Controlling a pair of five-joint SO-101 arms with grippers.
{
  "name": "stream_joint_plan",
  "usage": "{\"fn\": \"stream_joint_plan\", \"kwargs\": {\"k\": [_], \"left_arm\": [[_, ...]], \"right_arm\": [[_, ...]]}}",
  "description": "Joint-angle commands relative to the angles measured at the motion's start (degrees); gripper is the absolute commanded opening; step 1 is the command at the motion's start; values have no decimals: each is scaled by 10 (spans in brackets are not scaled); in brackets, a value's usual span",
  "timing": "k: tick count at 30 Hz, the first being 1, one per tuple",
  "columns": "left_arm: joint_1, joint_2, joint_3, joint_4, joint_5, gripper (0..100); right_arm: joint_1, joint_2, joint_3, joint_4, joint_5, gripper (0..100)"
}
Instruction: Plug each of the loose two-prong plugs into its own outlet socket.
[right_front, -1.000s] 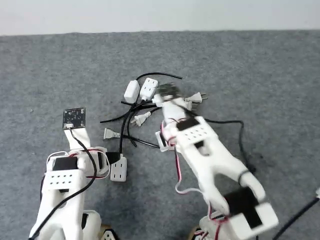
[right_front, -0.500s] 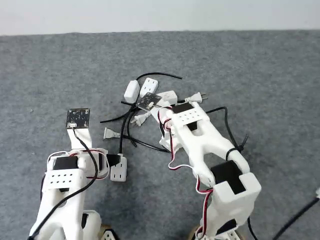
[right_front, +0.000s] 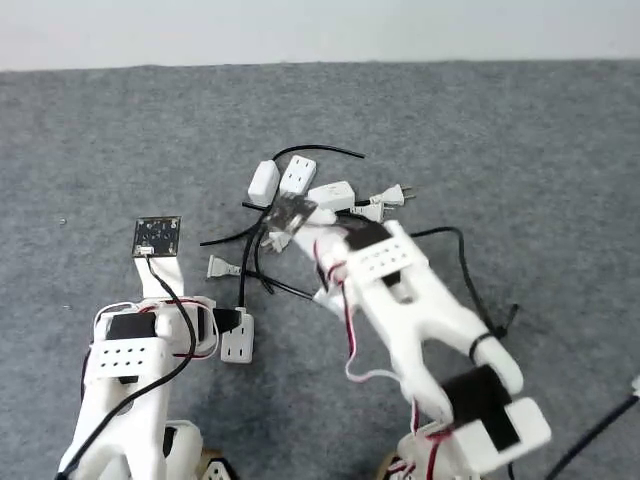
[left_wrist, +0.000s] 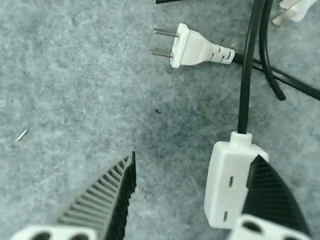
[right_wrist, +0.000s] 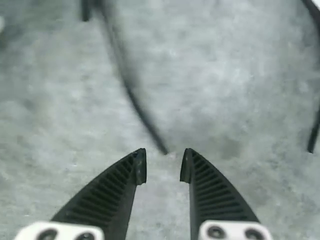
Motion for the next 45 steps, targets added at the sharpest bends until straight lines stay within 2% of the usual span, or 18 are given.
{"fn": "stream_joint_plan", "kwargs": {"k": [1, 7, 13, 18, 22, 28, 32, 36, 41, 45], "left_arm": [[-1, 2, -30, -13, -4, 339], [-1, 2, -29, -12, -21, 339], [0, 2, -29, -12, -28, 339], [1, 2, -22, -14, -29, 339], [1, 2, -22, -14, -31, 339], [1, 2, -22, -14, -31, 338], [0, 2, -16, -25, -31, 338], [1, 2, -7, -43, -31, 338], [1, 2, -7, -43, -31, 338], [1, 2, -7, -43, -31, 338]], "right_arm": [[-33, -39, 39, -46, 1, 125], [0, 0, 34, -87, 51, 125], [20, 44, 1, -81, 64, 124], [11, 58, -11, -68, 69, 7], [15, 59, -12, -37, 91, 7], [62, 26, -34, 37, 66, 9], [124, -74, -43, 102, 62, 9], [210, -175, -20, 145, 107, 9], [364, -275, -10, 183, 184, 9], [501, -298, -9, 183, 227, 9]]}}
